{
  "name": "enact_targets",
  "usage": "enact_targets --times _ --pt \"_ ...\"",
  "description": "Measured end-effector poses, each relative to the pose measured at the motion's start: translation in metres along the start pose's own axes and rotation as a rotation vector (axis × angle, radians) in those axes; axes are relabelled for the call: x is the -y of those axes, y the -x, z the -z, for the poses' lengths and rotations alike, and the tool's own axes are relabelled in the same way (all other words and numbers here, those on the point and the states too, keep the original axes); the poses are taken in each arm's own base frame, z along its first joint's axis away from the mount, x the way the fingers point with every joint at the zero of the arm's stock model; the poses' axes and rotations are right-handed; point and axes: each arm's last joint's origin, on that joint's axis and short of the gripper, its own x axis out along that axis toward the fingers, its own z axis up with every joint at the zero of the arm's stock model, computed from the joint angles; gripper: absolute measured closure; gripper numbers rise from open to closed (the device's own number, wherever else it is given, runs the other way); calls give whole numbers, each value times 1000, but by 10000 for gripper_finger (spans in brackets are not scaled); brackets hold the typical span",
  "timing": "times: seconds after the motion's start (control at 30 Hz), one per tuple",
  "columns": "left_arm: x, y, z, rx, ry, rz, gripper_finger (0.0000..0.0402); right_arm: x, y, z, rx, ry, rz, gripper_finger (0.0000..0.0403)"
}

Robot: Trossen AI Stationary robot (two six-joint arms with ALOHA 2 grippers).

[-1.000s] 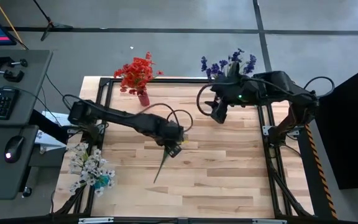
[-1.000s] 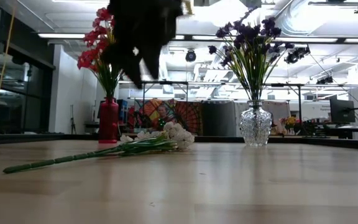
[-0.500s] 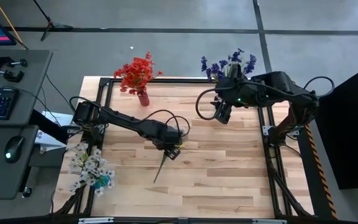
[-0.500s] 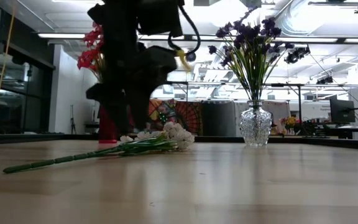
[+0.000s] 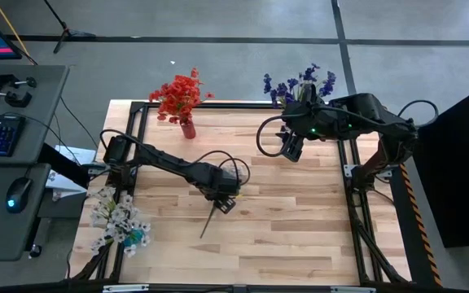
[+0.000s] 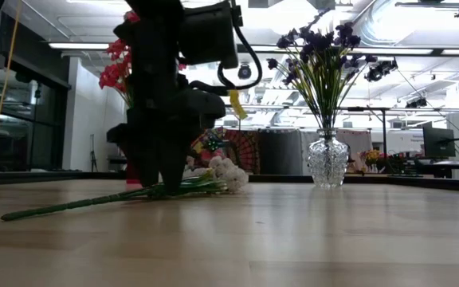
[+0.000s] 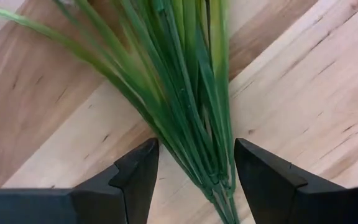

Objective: Sort flowers into vase by color
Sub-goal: Put the white flowers into the blue vase

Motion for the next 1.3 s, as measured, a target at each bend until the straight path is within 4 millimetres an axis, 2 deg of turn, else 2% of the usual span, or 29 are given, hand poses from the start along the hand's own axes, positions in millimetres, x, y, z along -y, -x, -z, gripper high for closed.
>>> enact_targets --times 0.13,0.2,0.27,0.37,0.43,0.6,0.77,0.93,1.03,1.2,1.3 --pt "1 -6 0 -12 -59 -7 209 0 0 0 0 0 0 160" --pt "0 -6 1 -14 -92 -9 229 0 0 0 0 0 0 160" --pt "-1 -2 1 -7 -122 -11 267 0 0 0 0 0 0 160" --pt "-1 5 0 17 -167 3 354 0 0 0 0 0 0 160" --pt "0 19 0 62 -192 39 387 0 0 0 0 0 0 160" --pt "-1 96 15 340 -232 91 395 0 0 0 0 0 0 160" --pt "-11 184 61 659 -203 234 399 0 0 0 3 -2 -1 160" --pt "-26 253 110 969 -164 444 400 -1 0 -5 45 -11 -14 160" --pt "-42 294 129 1137 -151 575 401 -3 0 -9 83 -17 -25 160" --pt "-68 344 158 1313 -245 556 401 -6 0 -16 150 -95 -64 160" --pt "-86 354 173 1305 -331 562 401 -10 -2 -19 161 -147 -118 160"
